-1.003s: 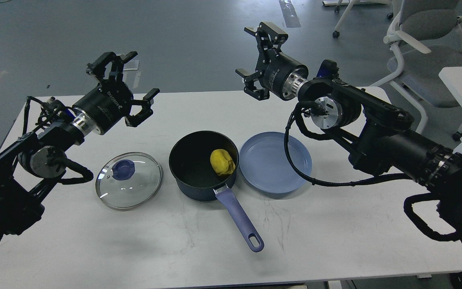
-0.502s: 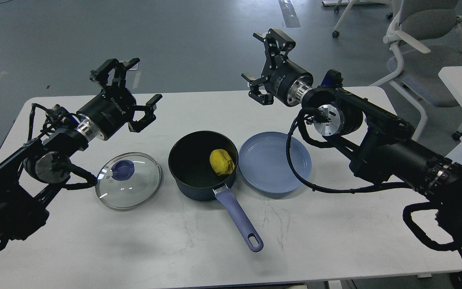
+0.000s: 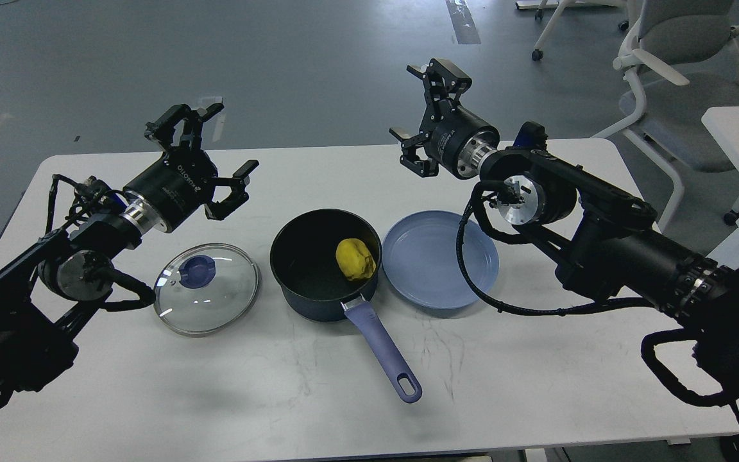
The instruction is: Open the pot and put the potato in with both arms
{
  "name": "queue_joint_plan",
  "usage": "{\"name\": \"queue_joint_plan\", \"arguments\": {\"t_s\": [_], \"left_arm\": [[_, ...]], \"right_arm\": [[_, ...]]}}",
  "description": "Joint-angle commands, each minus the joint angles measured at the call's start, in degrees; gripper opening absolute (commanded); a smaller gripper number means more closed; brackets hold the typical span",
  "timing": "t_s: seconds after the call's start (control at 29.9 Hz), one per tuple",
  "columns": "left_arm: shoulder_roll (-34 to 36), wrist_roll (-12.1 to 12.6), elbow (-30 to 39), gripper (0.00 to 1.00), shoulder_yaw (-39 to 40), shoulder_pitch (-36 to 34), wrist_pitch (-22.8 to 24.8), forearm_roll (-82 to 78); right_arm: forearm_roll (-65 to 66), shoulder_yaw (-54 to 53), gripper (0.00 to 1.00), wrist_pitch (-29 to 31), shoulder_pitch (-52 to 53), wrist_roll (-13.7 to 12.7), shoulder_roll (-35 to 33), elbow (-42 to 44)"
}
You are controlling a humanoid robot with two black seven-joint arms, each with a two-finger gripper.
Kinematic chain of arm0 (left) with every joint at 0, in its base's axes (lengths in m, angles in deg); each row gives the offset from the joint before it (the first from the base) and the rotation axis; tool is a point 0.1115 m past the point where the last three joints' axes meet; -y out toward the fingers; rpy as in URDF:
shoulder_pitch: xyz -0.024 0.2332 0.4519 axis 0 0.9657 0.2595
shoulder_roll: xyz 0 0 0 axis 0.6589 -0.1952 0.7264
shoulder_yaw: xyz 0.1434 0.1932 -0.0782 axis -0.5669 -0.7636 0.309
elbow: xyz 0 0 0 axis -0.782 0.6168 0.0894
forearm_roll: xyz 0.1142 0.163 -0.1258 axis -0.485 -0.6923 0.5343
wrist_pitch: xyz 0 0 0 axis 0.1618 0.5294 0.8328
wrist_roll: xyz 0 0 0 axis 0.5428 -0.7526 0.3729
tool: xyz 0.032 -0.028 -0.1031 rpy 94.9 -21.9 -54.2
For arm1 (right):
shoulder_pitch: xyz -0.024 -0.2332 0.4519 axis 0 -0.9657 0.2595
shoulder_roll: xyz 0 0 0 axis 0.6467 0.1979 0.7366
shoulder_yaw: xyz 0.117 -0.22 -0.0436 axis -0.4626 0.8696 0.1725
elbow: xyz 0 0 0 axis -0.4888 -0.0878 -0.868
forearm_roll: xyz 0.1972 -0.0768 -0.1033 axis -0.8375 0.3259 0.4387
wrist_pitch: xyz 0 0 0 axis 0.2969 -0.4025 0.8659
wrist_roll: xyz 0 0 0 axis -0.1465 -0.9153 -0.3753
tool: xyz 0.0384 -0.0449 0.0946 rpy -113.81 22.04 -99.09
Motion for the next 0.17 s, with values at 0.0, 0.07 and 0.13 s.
{"name": "queue_joint_plan", "arguments": {"t_s": [0.0, 0.07, 0.13], "left_arm": [[0.0, 0.0, 0.0, 0.98, -0.1, 0.0, 0.1, 0.0], [0.0, 0.0, 0.0, 0.98, -0.1, 0.0, 0.0, 0.0], [-0.1, 0.0, 0.0, 0.98, -0.3, 0.0, 0.0, 0.0]], "right_arm": [[-0.1, 0.2, 1.00, 0.3, 0.0, -0.1, -0.3, -0.3], [0.0, 0.2, 1.00, 0.3, 0.0, -0.1, -0.4, -0.4], [0.0, 0.1, 1.00, 0.4, 0.0, -0.1, -0.5, -0.4]]}}
